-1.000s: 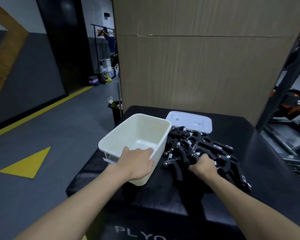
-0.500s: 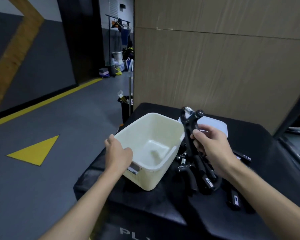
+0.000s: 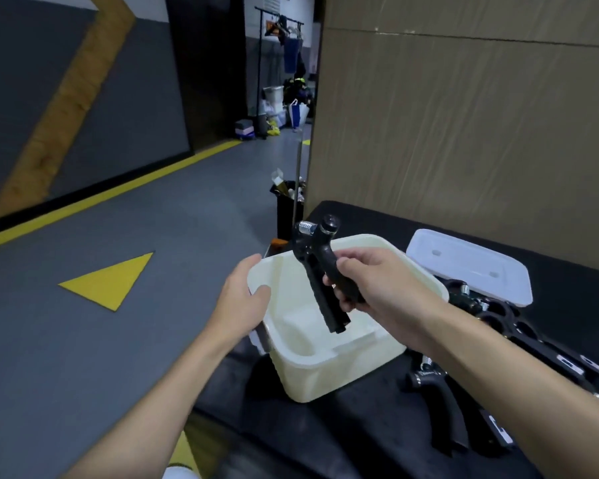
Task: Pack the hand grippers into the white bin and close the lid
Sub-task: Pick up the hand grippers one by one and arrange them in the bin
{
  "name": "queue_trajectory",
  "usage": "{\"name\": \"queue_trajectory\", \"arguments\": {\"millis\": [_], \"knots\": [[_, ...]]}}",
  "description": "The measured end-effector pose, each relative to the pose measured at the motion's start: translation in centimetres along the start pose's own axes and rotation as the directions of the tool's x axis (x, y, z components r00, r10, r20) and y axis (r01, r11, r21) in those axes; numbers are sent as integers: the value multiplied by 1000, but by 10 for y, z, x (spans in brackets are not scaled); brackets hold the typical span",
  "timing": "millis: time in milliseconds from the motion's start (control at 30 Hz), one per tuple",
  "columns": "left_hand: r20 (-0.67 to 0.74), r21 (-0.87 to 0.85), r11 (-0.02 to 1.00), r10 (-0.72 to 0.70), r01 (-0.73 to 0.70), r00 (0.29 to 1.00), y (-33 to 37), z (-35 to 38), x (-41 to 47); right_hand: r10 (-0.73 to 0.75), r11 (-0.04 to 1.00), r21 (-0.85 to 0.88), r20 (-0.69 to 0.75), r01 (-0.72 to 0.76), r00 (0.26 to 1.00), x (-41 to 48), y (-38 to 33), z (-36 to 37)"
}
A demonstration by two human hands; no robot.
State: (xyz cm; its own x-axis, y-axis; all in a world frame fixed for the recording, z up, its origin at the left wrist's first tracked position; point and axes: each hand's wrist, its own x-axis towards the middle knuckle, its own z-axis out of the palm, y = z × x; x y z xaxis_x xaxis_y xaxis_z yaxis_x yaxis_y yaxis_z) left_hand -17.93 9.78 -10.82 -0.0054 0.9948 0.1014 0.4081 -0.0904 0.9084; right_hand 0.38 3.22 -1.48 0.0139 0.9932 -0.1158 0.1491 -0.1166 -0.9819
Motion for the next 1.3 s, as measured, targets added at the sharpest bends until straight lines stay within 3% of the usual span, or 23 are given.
{"name": "queue_trajectory", "arguments": {"millis": [100, 267, 400, 500, 567, 700, 833, 933, 1033, 1300], "knots": [[-73, -258, 965, -74, 53, 995, -14, 9, 2, 161, 983, -93, 47, -156, 986, 21, 15, 14], [-79, -343, 939, -44, 14, 996, -21, 11, 1, 400, 914, -142, 160, -380, 902, 45, 42, 36], [-89, -376, 927, -47, 10, 995, -22, 12, -1, 544, 839, -166, 293, -518, 786, 63, 54, 45], [-92, -412, 911, -50, 8, 994, -24, 12, -1, 569, 783, -477, 287, -400, 771, 74, 61, 49], [-88, -441, 898, -51, 7, 995, -26, 13, 0, 569, 753, -567, 306, -334, 763, 81, 61, 49], [-63, -487, 873, -49, 12, 997, -29, 13, 3, 605, 737, -598, 376, -315, 702, 89, 59, 47], [-46, -534, 845, -43, 12, 998, -32, 14, 3, 582, 725, -652, 405, -224, 705, 93, 63, 46], [-44, -548, 836, -41, 10, 998, -33, 14, 3, 583, 738, -627, 409, -248, 702, 98, 65, 40], [-42, -548, 836, -54, 22, 998, -33, 15, 4, 563, 768, -577, 402, -278, 722, 100, 68, 37], [-64, -448, 894, -32, 0, 997, -24, 13, 1, 476, 730, -671, 360, -132, 802, 92, 55, 32]]}}
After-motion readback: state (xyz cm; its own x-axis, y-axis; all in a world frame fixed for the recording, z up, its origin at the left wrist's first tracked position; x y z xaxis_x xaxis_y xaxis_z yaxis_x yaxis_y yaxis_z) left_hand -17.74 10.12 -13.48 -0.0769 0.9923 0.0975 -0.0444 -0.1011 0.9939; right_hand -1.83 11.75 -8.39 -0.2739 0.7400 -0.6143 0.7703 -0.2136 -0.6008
